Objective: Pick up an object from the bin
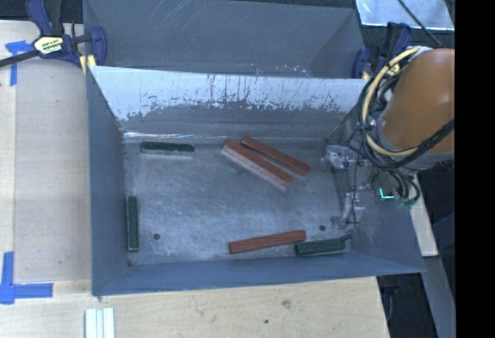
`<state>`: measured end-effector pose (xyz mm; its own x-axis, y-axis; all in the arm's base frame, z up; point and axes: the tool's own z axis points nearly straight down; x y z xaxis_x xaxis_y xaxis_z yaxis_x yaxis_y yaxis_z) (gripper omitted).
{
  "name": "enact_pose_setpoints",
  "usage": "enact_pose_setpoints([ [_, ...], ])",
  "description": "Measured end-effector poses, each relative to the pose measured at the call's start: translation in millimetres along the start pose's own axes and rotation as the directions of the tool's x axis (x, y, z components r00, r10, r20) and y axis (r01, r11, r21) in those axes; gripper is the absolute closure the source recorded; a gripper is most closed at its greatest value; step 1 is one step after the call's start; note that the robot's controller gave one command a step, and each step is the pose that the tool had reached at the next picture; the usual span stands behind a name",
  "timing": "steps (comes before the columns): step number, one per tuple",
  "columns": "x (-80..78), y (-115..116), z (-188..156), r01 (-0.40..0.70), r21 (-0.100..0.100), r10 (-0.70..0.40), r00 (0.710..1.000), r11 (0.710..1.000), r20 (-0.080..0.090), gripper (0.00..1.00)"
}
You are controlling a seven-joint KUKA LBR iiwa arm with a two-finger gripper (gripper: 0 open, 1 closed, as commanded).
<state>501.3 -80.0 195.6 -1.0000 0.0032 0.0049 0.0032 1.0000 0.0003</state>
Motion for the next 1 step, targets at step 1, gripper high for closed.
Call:
enact_pose_setpoints([
  [1, -1.8, 0.3, -4.0, 0.003, 0.001, -0.003, 1.000, 1.000, 0.008, 0.00],
])
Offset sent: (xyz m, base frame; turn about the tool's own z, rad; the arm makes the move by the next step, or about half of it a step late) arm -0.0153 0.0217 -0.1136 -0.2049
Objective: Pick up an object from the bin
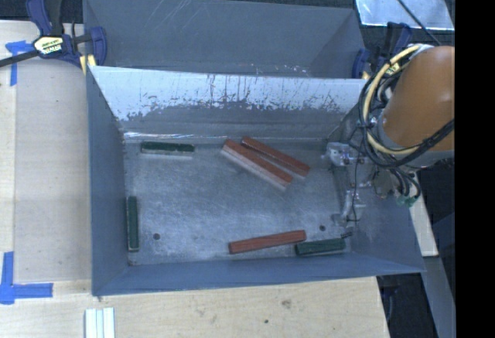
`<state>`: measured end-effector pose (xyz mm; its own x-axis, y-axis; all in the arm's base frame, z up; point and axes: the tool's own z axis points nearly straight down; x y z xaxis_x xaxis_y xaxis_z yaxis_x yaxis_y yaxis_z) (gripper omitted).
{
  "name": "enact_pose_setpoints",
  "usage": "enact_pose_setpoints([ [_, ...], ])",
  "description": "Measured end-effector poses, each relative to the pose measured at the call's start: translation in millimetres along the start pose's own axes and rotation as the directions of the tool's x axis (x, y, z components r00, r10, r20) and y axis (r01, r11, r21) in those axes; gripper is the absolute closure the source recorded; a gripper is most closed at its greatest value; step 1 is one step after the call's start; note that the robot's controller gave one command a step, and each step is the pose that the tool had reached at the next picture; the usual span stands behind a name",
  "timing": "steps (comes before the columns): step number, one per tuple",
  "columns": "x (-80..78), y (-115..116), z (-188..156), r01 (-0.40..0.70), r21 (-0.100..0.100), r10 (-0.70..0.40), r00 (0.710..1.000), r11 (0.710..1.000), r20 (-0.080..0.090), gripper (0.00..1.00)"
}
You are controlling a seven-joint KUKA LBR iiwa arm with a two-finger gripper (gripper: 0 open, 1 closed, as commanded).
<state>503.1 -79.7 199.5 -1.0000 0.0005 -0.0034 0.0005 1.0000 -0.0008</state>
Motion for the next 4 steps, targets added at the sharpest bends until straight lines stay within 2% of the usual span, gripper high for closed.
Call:
enact_pose_setpoints([
  [1, 3.6, 5.9, 33.2, 0.061, 0.001, -0.061, 0.998, 0.998, 0.006, 0.00],
  [2, -3.6, 9.1, 100.2, 0.116, 0.001, -0.116, 0.993, 0.993, 0.004, 0.00],
  [3, 2.3, 6.4, 132.2, -0.093, 0.002, 0.093, 0.996, 0.996, -0.007, 0.00],
  [4, 3.0, 35.7, 130.4, -0.102, 0.001, 0.102, 0.995, 0.995, -0.002, 0.00],
])
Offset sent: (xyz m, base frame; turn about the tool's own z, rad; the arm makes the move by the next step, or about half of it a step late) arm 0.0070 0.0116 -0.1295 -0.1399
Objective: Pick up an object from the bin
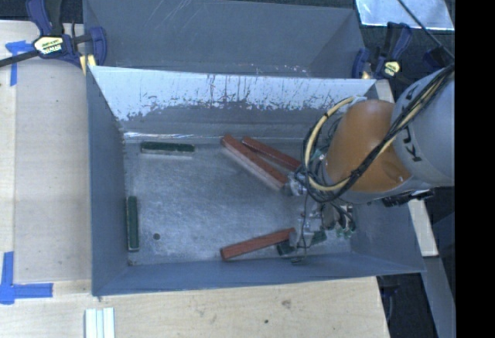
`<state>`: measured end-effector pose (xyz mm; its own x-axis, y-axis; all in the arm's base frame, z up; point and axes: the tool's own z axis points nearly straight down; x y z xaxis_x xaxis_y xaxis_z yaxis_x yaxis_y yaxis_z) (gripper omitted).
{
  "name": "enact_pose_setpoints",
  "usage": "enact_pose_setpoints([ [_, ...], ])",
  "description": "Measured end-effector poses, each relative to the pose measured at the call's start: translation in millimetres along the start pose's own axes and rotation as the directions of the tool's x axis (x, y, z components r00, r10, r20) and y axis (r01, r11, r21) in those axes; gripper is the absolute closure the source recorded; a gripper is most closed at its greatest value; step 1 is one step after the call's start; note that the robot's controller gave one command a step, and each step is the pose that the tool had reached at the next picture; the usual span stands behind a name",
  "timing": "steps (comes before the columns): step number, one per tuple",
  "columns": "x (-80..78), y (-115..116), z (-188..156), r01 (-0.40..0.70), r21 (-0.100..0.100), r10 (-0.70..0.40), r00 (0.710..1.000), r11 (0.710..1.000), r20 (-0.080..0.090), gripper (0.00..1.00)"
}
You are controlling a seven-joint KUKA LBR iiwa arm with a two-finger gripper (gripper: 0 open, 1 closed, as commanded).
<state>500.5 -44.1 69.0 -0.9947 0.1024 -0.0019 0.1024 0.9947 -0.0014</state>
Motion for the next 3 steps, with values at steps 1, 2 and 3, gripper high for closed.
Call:
enact_pose_setpoints([
  [1, 0.6, 6.7, -12.4, 0.284, -0.001, -0.284, 0.959, 0.959, 0.003, 0.00],
  [2, 6.9, 44.2, -24.0, 0.029, -0.001, -0.029, 1.000, 1.000, 0.004, 0.00],
  [3, 16.0, 44.0, -10.4, 0.159, -0.002, -0.159, 0.987, 0.987, 0.000, 0.00],
])
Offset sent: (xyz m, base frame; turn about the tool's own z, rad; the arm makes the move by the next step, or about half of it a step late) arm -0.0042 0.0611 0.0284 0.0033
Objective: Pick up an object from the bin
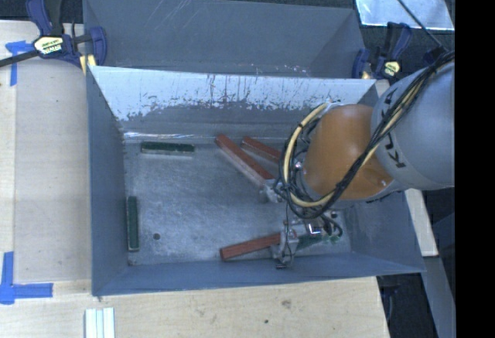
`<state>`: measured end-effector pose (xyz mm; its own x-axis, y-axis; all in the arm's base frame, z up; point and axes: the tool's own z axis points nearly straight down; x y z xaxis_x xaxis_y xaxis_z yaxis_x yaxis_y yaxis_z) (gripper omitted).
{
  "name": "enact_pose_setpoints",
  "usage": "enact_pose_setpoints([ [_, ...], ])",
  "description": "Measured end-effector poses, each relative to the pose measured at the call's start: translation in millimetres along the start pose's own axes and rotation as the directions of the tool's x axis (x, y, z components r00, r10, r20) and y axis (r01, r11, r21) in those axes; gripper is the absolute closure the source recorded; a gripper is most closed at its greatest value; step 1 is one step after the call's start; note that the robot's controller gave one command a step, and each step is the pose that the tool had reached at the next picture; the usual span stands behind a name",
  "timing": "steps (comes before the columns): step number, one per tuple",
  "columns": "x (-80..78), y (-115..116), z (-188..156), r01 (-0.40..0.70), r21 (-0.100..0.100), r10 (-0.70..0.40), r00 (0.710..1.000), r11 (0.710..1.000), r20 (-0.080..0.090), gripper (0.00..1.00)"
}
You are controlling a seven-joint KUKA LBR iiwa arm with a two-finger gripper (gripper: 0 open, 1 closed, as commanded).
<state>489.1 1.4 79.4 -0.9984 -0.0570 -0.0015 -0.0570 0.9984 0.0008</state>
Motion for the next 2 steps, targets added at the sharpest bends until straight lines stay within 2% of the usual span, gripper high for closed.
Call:
enact_pose_setpoints([
  [1, 4.7, 29.5, 5.5, -0.047, 0.001, 0.047, 0.999, 0.999, -0.002, 1.00],
  [2, 4.7, 29.5, 5.5, -0.046, 0.001, 0.046, 0.999, 0.999, -0.002, 1.00],
])
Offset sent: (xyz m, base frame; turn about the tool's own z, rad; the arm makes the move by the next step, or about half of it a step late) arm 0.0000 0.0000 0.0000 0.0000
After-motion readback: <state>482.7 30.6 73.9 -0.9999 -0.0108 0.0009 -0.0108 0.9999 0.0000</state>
